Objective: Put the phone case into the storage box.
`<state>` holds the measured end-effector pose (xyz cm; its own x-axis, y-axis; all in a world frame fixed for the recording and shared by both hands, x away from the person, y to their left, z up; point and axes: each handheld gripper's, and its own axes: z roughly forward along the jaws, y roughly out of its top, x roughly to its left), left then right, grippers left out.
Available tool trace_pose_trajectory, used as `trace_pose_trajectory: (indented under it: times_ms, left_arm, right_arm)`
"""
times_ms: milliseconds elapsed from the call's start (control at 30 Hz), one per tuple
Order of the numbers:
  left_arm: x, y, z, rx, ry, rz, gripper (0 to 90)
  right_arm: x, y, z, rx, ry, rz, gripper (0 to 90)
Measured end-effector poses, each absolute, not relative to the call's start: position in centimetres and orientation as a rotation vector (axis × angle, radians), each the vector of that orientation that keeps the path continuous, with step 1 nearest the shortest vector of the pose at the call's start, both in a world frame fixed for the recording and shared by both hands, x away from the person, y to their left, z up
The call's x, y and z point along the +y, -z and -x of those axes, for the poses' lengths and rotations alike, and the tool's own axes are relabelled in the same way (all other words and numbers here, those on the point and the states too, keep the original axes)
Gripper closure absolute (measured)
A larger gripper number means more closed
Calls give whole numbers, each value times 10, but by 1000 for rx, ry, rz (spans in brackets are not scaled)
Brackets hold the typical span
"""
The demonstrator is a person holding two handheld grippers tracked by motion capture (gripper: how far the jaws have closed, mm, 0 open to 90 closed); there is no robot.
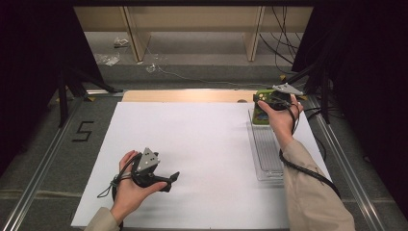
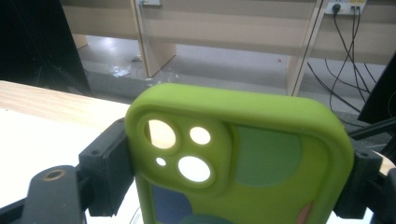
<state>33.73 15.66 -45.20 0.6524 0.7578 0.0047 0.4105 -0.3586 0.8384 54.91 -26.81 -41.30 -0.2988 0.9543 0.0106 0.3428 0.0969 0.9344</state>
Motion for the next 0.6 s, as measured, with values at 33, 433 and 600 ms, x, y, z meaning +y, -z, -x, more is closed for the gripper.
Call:
trace_pose_trajectory:
  times_ms: [33, 433, 600]
  left_arm:
    - [157, 452, -337, 910, -501, -1990, 1]
    - [156, 452, -337, 911, -500, -1990, 2]
    - [157, 452, -338, 912, -500, -1993, 2]
  right_arm:
    - [-268, 414, -550, 1730, -1197, -1282, 186]
    - [-267, 421, -554, 1736, -1178, -1312, 184]
    - [-266, 422, -555, 1737, -1168, -1315, 182]
